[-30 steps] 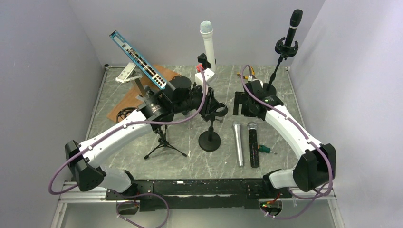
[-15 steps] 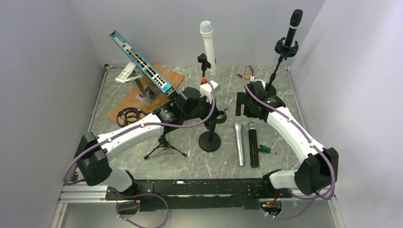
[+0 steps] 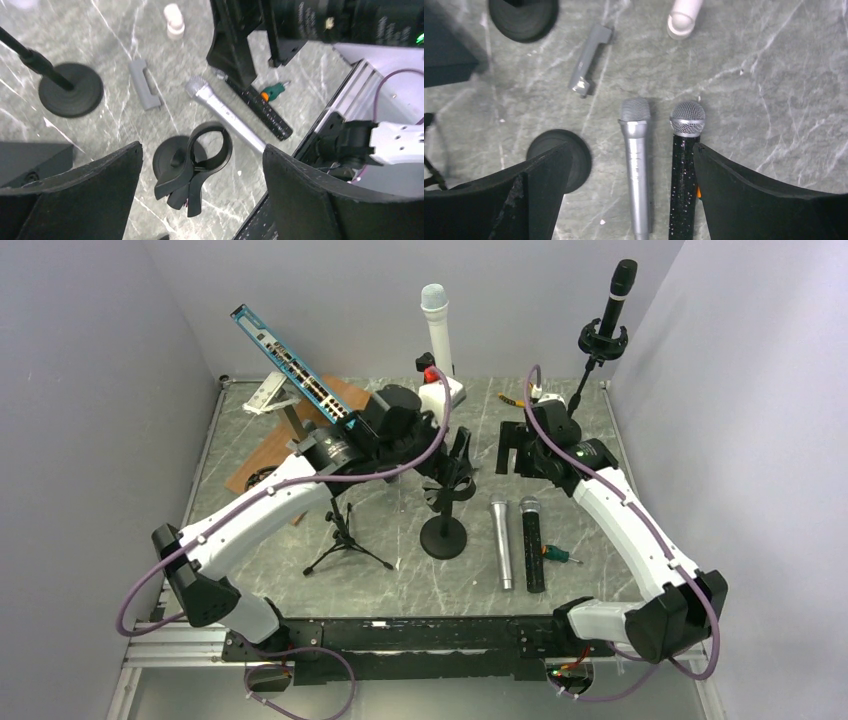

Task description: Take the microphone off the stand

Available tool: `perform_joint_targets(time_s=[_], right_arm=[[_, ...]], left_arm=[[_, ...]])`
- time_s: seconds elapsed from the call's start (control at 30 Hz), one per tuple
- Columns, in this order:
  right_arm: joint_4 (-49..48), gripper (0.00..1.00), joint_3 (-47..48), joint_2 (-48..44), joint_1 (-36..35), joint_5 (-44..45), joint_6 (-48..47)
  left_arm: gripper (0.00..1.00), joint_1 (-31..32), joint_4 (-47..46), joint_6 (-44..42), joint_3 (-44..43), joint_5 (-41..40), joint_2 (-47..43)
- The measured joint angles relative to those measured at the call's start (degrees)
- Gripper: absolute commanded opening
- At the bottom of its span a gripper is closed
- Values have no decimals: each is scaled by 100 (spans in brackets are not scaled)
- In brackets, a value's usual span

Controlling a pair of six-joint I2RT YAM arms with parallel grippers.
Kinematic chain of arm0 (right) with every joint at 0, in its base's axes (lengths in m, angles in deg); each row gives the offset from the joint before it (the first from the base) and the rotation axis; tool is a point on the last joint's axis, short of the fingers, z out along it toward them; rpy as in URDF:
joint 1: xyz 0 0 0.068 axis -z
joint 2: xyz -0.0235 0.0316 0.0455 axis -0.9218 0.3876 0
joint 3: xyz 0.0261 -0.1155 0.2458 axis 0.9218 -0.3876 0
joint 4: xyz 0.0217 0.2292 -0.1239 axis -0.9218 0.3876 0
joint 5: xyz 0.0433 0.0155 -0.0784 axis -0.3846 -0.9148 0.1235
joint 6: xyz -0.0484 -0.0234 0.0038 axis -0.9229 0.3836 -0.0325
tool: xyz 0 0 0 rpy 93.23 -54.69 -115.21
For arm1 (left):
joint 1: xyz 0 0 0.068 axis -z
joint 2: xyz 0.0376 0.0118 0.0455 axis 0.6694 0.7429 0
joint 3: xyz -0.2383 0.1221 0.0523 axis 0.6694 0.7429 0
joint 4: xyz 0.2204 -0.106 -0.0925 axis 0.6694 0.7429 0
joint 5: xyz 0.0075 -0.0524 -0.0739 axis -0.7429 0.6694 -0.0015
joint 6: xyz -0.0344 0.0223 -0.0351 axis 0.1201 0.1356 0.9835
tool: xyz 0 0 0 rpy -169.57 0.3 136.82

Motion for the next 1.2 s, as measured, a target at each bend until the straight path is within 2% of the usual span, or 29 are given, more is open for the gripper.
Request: perform_joint_targets(time_s=[0.03, 0.2, 0.27, 0.37, 0.5, 0.7, 0.8, 0.9, 1.07, 1.2], right_arm=[[11, 92, 76, -33, -31, -4, 0], [39, 93, 710, -94, -380, 17, -17], [28, 93, 1023, -101, -643, 96, -37], [-179, 94, 1390, -177, -1401, 323, -131], [-876, 97, 1377, -490, -2507, 247, -271], [-2612, 100, 737, -787, -3582, -367, -348], [-3296, 100, 538, -452, -4092, -446, -348], [-3866, 100, 470, 162, -4767, -219, -437], [-4251, 100, 531, 1213, -5639, 870, -750], [-4253, 96, 608, 1836, -5941, 1825, -883]], left_arm=[[99, 4, 127, -37, -227, -17, 0], [99, 20, 704, -249, -949, -210, -153], [99, 4, 914, -286, -1025, -260, -376], [99, -46, 1167, -282, -1016, -271, -887], [100, -101, 1279, -260, -894, -433, -1963], [99, -105, 1351, -205, -678, -1130, -4006], [99, -105, 1394, -157, -579, -1449, -4721], [99, -105, 1558, -92, -529, -1759, -4999], [99, -105, 1952, 28, -118, -2065, -5027], [99, -105, 2319, 87, 122, -2205, -5029]])
